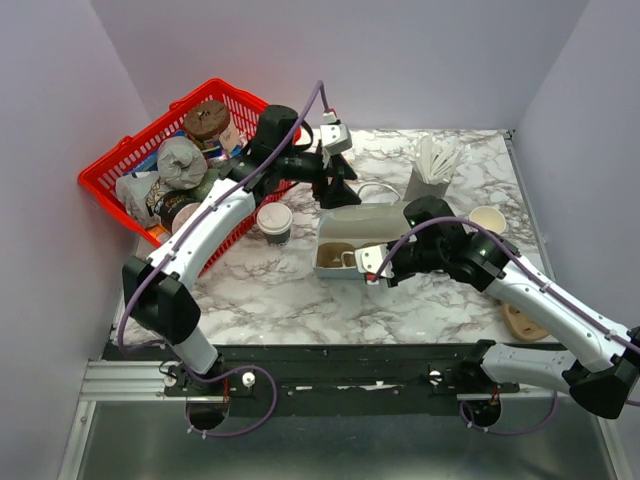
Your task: Pack the takeout coffee
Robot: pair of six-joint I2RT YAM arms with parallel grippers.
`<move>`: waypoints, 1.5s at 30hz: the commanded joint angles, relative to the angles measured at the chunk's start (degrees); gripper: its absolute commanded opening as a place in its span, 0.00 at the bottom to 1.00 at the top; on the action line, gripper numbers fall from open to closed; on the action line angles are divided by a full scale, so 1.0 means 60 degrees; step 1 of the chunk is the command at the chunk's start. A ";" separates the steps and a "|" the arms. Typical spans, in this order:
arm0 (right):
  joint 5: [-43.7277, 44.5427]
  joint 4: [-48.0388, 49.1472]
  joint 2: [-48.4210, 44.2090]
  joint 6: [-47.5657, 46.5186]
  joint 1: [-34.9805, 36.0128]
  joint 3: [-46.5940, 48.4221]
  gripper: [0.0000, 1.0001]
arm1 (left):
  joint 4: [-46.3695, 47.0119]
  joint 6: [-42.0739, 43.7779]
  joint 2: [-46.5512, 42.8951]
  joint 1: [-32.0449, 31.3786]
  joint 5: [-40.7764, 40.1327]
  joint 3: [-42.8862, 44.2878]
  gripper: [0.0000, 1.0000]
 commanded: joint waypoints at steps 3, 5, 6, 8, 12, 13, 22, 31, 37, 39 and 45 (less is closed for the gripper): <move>-0.0315 -0.0397 0.0365 0.0234 -0.0156 0.0545 0.01 | -0.0365 0.0463 0.1063 -0.0415 0.0602 0.1209 0.50; -0.0401 -0.0397 0.0438 0.0496 -0.0243 0.0822 0.01 | -0.0775 0.0740 0.1296 -0.0415 0.0865 0.1531 0.36; -0.0431 -0.0412 0.0554 0.0585 -0.0287 0.0911 0.00 | -0.1197 0.0815 0.1370 -0.0430 0.0896 0.1837 0.30; -0.0475 -0.0499 0.0672 0.0804 -0.0405 0.1159 0.01 | -0.1450 0.0888 0.1415 -0.0430 0.0925 0.2073 0.06; -0.0446 -0.1069 0.1024 0.1025 -0.0434 0.2560 0.01 | -0.1233 0.0612 0.0991 -0.0401 0.0663 0.2308 0.00; -0.0446 -0.1259 0.1213 0.1083 -0.0434 0.2901 0.01 | -0.1159 0.0538 0.0889 -0.0400 0.0633 0.2381 0.00; -0.0637 -0.2974 0.2122 0.1260 -0.0434 0.6374 0.01 | -0.1085 -0.0019 0.0887 -0.0415 0.0032 0.4124 0.00; -0.0798 -0.3488 0.2445 0.1157 -0.0434 0.7211 0.00 | -0.1012 0.0010 0.1078 -0.0415 -0.0085 0.4448 0.00; -0.0827 -0.3313 0.2343 0.1231 -0.0434 0.6133 0.01 | -0.0939 -0.0034 0.1049 -0.0415 -0.0522 0.3849 0.02; -0.0784 -0.3007 0.2066 0.0937 -0.0449 0.5092 0.10 | -0.0589 -0.0034 0.0932 -0.0400 -0.0802 0.2916 0.48; -0.0871 -0.2243 0.1888 0.1772 -0.0610 0.3224 1.00 | 0.0219 0.0244 0.0522 -0.0400 -0.1096 0.1093 0.79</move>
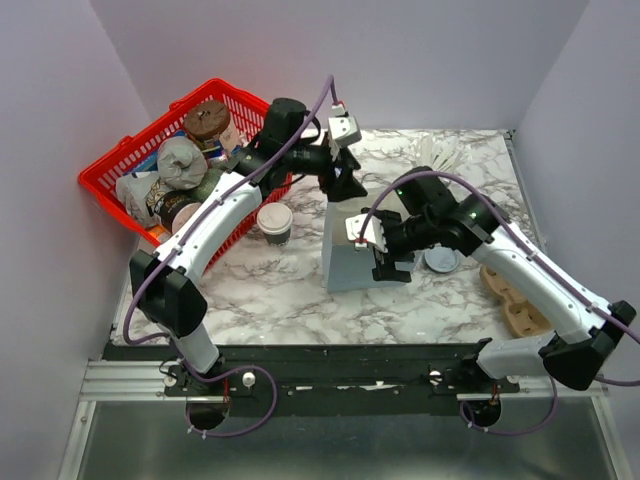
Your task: Pack the takeout coffee
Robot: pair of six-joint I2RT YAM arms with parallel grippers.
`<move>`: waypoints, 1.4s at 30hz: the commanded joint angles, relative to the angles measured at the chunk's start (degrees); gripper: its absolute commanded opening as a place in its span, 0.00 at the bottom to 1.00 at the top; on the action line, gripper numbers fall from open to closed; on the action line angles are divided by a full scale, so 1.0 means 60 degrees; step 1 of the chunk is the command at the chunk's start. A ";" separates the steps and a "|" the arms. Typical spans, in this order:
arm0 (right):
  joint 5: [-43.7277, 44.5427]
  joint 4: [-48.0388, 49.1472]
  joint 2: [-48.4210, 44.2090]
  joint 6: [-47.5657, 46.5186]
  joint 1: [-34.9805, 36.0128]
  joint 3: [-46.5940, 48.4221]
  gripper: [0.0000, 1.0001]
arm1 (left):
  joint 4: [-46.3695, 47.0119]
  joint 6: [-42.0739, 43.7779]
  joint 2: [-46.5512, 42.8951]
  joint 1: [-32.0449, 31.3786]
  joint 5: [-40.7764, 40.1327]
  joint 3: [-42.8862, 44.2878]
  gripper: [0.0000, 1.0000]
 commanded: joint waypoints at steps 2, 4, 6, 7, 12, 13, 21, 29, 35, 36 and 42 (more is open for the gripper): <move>-0.0281 0.0486 0.0049 0.0785 -0.0268 0.0348 1.00 | 0.0660 -0.0051 -0.0422 -0.0014 -0.0349 -0.0514 0.80; -0.0325 0.0428 0.0122 0.0874 -0.0370 0.0862 1.00 | 0.0690 -0.0198 -0.0466 -0.0014 -0.0349 -0.0309 0.80; -0.0340 0.0369 0.0151 0.0860 -0.0385 0.1009 1.00 | 0.0661 -0.0213 -0.0467 -0.0014 -0.0364 -0.0177 0.80; -0.0325 0.0398 0.0137 0.0845 -0.0400 0.0966 1.00 | 0.0632 -0.0213 -0.0452 0.0000 -0.0364 -0.0162 0.80; 0.0011 0.0428 0.0137 0.0538 -0.0473 0.0615 1.00 | 0.0529 -0.0111 -0.0203 -0.0014 -0.0305 -0.0176 0.79; 0.0012 0.0413 0.0137 0.0494 -0.0589 0.0600 1.00 | 0.0529 -0.0125 -0.0159 0.0000 -0.0305 -0.0176 0.79; -0.0237 -0.0363 0.0590 0.0186 -0.1425 0.0863 0.84 | 0.0500 0.0094 0.0266 -0.0029 0.0017 -0.0235 0.71; -0.0778 -0.1270 0.0810 -0.0034 -0.1528 0.1520 0.32 | 0.0002 0.0168 0.0486 -0.0073 0.0676 0.0218 0.07; -0.0940 -0.1812 0.1234 0.0054 -0.1528 0.3626 0.10 | 0.0133 0.0022 0.0193 -0.0058 0.0632 0.0994 0.00; -0.0911 -0.1915 0.1308 0.0068 -0.1528 0.3922 0.10 | 0.0148 0.0007 0.0178 -0.0073 0.0618 0.1329 0.00; -0.0867 -0.2530 0.1937 0.0025 -0.1528 0.6073 0.09 | 0.0046 -0.0096 0.0339 -0.0044 0.0369 0.2692 0.00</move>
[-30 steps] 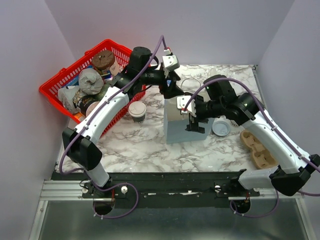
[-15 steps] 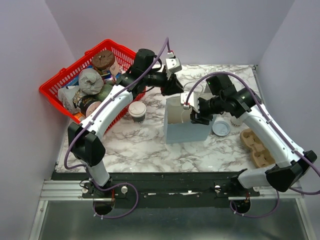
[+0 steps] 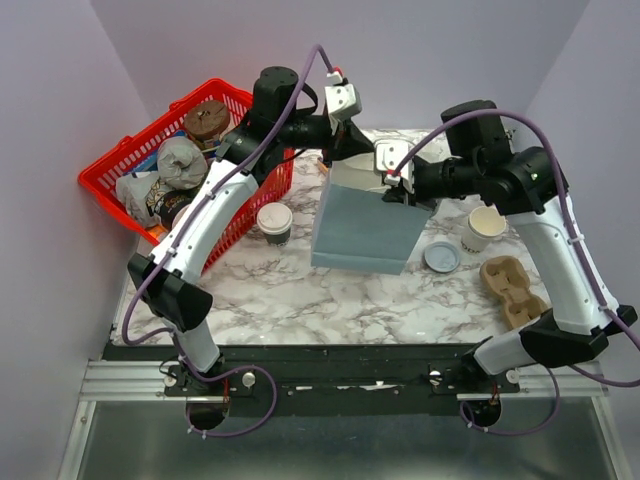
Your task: Pack the takeout coffee
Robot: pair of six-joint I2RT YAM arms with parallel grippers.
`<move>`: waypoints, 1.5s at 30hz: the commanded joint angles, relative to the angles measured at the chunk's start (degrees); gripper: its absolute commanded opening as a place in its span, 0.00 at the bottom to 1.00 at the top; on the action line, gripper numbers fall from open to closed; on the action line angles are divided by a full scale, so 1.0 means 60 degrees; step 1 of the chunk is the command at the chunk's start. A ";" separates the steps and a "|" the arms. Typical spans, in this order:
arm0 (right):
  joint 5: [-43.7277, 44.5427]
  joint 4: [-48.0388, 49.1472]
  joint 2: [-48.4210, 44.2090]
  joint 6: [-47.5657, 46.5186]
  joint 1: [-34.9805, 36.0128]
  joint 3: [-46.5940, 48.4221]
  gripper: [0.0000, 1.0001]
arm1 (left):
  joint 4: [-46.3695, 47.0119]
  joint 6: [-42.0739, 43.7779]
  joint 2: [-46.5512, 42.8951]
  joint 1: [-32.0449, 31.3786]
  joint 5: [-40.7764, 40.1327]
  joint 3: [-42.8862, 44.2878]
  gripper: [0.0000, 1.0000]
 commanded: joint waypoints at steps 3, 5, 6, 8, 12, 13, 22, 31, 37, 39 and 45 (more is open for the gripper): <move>-0.0226 -0.1013 0.0620 -0.0117 -0.0005 0.1726 0.09 | 0.0060 -0.0063 -0.0109 0.0004 0.0044 0.1373 0.00; -0.0211 -0.1101 0.0636 -0.0162 -0.0005 0.1801 0.09 | 0.0031 -0.0063 -0.0109 0.0004 0.0015 0.1448 0.00; -0.0226 -0.1102 0.0621 -0.0176 -0.0005 0.1787 0.09 | 0.0030 -0.0049 -0.0123 0.0004 0.0015 0.1448 0.00; -0.0240 -0.1117 0.0577 -0.0176 -0.0005 0.1670 0.09 | -0.0013 -0.0019 -0.0123 -0.0011 0.0015 0.1404 0.00; -0.0270 -0.0971 0.0460 -0.0133 -0.0005 0.1071 0.10 | -0.0028 0.0098 -0.0284 0.0004 -0.0087 0.0761 0.00; -0.0284 -0.0898 0.0431 -0.0118 -0.0005 0.0866 0.10 | -0.0014 0.0156 -0.0342 0.0004 -0.0291 0.0223 0.01; -0.0022 0.0041 0.0050 0.0848 -0.0005 -0.1454 1.00 | 0.0574 -0.0606 -0.0855 0.0296 -0.1202 -0.1689 0.69; 0.0080 0.0653 0.0051 0.2006 -0.0122 0.2082 1.00 | -0.0438 -0.0032 -0.2963 0.0998 -0.2006 -0.2681 0.80; -0.0076 0.2357 -0.0611 0.2183 -0.1248 -0.0396 0.97 | -0.1066 -0.0371 -0.3668 0.2009 -0.2226 -0.2859 0.85; -0.0502 0.1479 -0.0013 0.1935 -0.1936 -0.0178 0.93 | -0.1752 -0.0050 -0.3668 0.2317 -0.2197 -0.2859 0.85; -0.1631 0.0086 0.0650 0.0049 -0.2613 -0.0658 0.89 | -0.2372 0.0991 -0.4195 0.2421 -0.2665 -0.3882 0.85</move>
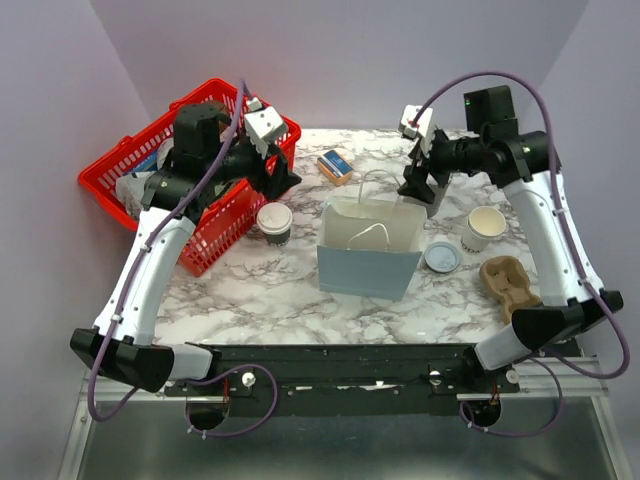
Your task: Pack the takeout coffee
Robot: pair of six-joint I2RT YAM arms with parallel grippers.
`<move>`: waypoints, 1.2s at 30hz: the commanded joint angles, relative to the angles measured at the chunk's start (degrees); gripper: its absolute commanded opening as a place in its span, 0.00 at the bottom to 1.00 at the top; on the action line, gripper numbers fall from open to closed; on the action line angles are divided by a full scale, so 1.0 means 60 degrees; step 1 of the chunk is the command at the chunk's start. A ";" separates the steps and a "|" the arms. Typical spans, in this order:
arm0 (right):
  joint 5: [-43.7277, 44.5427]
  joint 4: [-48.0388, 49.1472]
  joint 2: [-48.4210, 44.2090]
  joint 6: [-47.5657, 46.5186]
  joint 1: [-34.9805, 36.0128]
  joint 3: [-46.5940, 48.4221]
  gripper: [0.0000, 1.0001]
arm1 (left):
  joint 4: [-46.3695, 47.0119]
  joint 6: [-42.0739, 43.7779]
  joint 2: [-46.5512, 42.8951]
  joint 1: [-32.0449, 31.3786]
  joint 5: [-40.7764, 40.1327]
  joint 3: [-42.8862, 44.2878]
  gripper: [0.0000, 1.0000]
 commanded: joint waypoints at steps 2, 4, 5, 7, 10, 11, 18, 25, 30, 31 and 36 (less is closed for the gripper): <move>-0.1148 -0.1602 0.0118 -0.1971 -0.0125 -0.0861 0.89 | -0.0969 0.0759 -0.0491 0.0027 -0.0815 -0.1160 0.85; -0.1236 -0.1662 0.0176 -0.2223 -0.0139 -0.1081 0.89 | -0.1086 0.0773 -0.0565 0.0028 -0.1065 -0.1453 0.85; -0.1266 -0.1720 0.0206 -0.2267 -0.0139 -0.1125 0.89 | -0.1130 0.0788 -0.0637 0.0028 -0.1138 -0.1542 0.85; -0.1339 -0.1707 0.0235 -0.2370 -0.0139 -0.1213 0.88 | -0.1334 0.0875 -0.0682 0.0028 -0.1387 -0.1775 0.85; -0.1397 -0.1385 0.0323 -0.2326 -0.0154 -0.1433 0.87 | -0.1715 0.1139 -0.0638 0.0028 -0.1825 -0.1952 0.86; -0.1412 -0.1225 0.0425 -0.2311 -0.0139 -0.1550 0.86 | -0.1789 0.1241 -0.0609 0.0042 -0.1900 -0.1967 0.86; -0.1763 -0.1369 0.1055 -0.2633 -0.0139 -0.1347 0.73 | -0.2389 0.1564 -0.0389 0.0057 -0.2223 -0.1822 0.86; -0.2086 -0.1545 0.1348 -0.2779 -0.0139 -0.1316 0.59 | -0.2654 0.1681 -0.0316 0.0042 -0.2442 -0.1762 0.86; -0.2086 -0.1721 0.1363 -0.2824 -0.0139 -0.1390 0.41 | -0.2756 0.1857 -0.0272 0.0057 -0.2516 -0.1762 0.86; -0.2086 -0.1736 0.1334 -0.2795 -0.0139 -0.1390 0.34 | -0.2829 0.1915 -0.0258 0.0057 -0.2501 -0.1762 0.86; -0.1750 -0.1765 0.1115 -0.2474 -0.0139 -0.1332 0.09 | -0.2962 0.3041 -0.0272 0.0042 -0.2574 -0.1967 0.86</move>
